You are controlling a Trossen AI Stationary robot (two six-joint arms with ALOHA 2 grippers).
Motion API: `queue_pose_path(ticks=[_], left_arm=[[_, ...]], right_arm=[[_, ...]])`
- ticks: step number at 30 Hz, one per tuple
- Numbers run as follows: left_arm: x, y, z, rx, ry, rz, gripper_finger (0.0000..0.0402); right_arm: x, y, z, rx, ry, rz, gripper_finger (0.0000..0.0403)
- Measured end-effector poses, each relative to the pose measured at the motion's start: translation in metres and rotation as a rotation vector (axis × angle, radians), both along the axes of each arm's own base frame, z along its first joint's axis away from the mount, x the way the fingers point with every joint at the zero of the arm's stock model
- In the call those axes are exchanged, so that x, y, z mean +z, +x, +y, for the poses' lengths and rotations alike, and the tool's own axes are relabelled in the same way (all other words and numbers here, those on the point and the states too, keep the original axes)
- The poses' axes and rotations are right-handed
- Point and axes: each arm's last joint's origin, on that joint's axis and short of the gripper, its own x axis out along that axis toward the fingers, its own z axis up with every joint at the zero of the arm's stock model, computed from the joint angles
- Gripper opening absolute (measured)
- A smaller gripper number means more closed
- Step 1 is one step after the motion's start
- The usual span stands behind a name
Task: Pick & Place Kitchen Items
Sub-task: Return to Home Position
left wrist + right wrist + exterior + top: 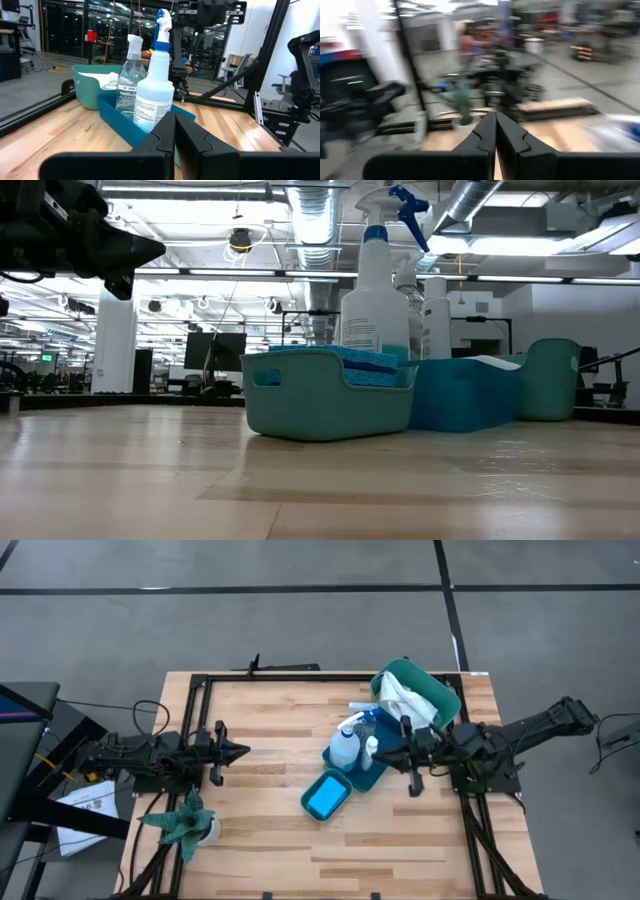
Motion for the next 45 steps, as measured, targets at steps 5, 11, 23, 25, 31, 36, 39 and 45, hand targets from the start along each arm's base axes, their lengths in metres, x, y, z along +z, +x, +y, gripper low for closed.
queue_pose_path(ticks=[5,11,23,25,31,36,39,45], left_arm=[[0.0,0.0,0.0,-0.002,0.0,0.0,0.0004],[0.0,0.0,0.0,-0.001,0.0,0.0,0.0007],[0.0,0.0,0.0,0.001,0.0,0.0,0.0008],[0.0,0.0,0.0,0.001,0.0,0.0,0.0008],[0.0,0.0,0.0,0.001,0.0,0.001,0.0008],[0.0,0.001,0.0,0.0,0.0,0.005,0.0008],[-0.001,0.002,0.0,0.0,0.001,0.018,0.0008],[-0.003,0.004,0.0,-0.001,0.002,0.046,0.0008]], right_arm=[[-0.018,-0.016,-0.004,0.188,-0.034,-0.008,0.0],[-0.057,-0.055,-0.015,0.211,0.05,-0.087,0.0],[-0.11,-0.106,-0.024,0.225,-0.059,-0.066,0.0],[-0.121,-0.11,-0.027,0.209,-0.07,-0.064,0.0],[-0.153,-0.109,-0.028,0.194,-0.043,-0.033,0.0],[-0.158,-0.108,-0.028,0.176,-0.089,-0.034,0.0],[-0.158,-0.108,-0.03,0.156,-0.133,-0.038,0.0],[-0.159,-0.105,-0.041,0.096,-0.159,-0.027,0.0]])
